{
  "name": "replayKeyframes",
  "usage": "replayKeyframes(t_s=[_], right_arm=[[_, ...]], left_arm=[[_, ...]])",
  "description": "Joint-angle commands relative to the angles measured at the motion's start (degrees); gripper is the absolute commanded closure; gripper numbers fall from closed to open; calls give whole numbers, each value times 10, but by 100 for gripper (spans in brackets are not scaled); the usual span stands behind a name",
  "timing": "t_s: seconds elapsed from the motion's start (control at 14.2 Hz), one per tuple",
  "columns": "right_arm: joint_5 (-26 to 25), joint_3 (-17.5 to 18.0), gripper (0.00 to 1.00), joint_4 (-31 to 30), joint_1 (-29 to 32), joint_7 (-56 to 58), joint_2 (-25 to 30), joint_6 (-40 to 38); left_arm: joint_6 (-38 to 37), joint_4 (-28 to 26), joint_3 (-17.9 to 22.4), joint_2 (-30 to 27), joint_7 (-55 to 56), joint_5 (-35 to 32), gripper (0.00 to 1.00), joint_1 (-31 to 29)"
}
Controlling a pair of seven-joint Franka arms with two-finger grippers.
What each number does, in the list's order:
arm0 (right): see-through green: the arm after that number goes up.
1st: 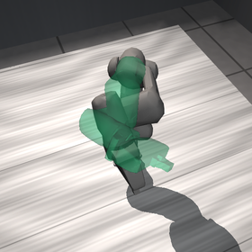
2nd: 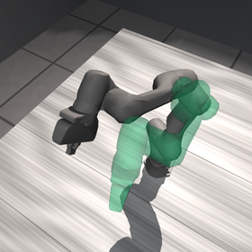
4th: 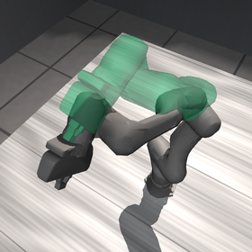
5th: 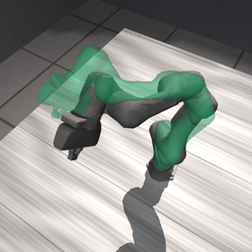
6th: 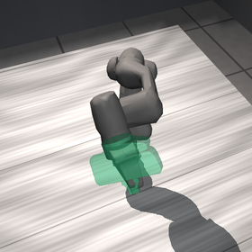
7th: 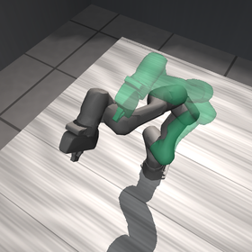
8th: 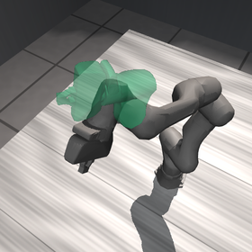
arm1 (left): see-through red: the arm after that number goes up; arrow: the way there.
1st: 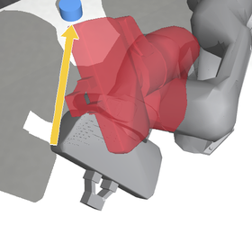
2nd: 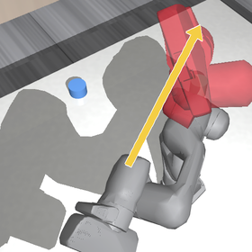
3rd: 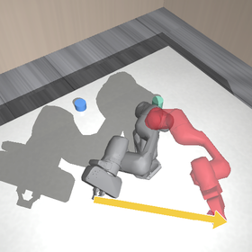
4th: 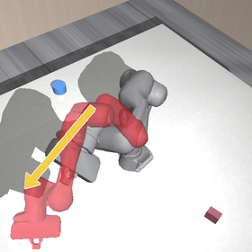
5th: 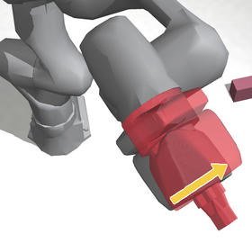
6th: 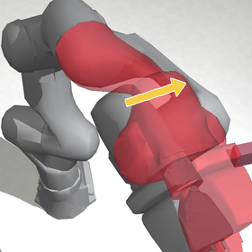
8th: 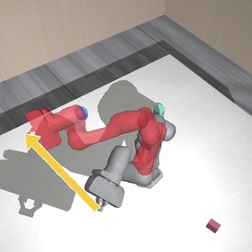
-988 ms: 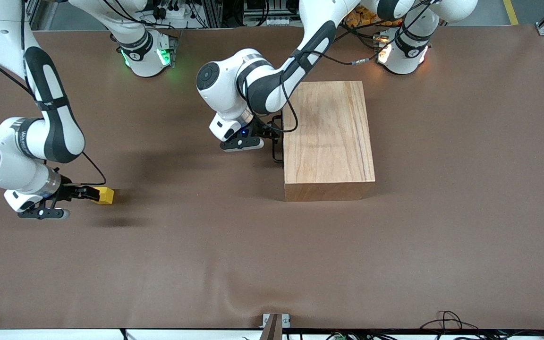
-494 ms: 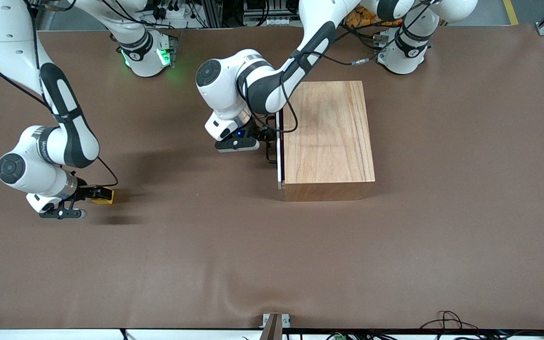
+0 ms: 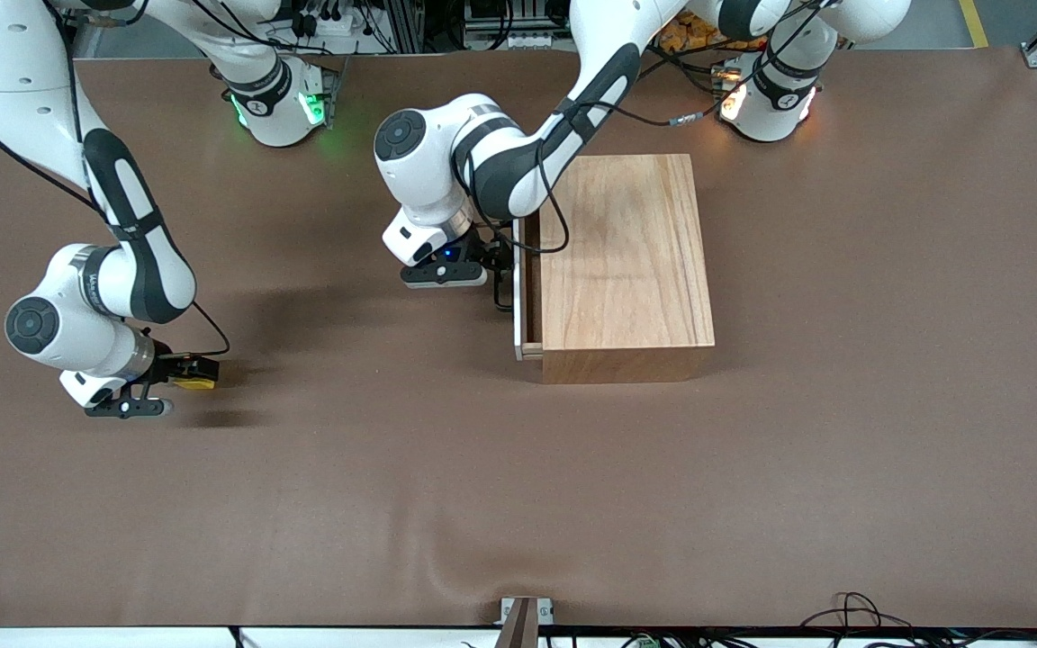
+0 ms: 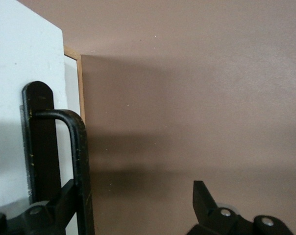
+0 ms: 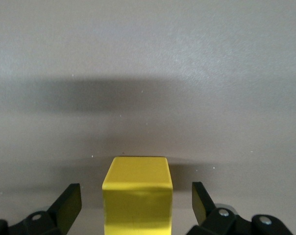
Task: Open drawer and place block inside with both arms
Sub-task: 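Grasp the yellow cube with the right gripper while the left gripper holds the handle, then lift the cube with the right gripper while the left gripper pulls the drawer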
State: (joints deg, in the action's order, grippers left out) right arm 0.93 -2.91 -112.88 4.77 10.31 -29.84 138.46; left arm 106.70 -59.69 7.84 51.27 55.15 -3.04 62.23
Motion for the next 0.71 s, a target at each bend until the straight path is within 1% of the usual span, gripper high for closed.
replayKeyframes(t_s=[0.0,0.14,0.21,0.28,0.35,0.49,0.56,0.64], right_arm=[[-6,0,23,-13,3,38,11,-7],[-6,1,45,-12,14,74,11,-7],[-6,1,55,-11,16,74,11,-7],[-5,1,62,-9,15,74,14,-6],[-6,0,65,-3,16,75,20,-8],[-6,0,65,8,16,85,39,-12],[-7,-1,65,20,16,90,45,-12],[-8,-2,65,49,16,95,45,-18]], left_arm=[[28,20,-2,20,-12,15,0,1],[40,20,-2,20,-12,15,0,1],[49,20,-3,20,-12,15,0,1],[57,20,-6,20,-12,16,0,1],[61,20,-9,20,-12,16,0,1],[62,20,-9,19,-12,17,0,1],[65,20,-9,20,-12,17,0,1],[71,20,-9,20,-12,16,0,1]])
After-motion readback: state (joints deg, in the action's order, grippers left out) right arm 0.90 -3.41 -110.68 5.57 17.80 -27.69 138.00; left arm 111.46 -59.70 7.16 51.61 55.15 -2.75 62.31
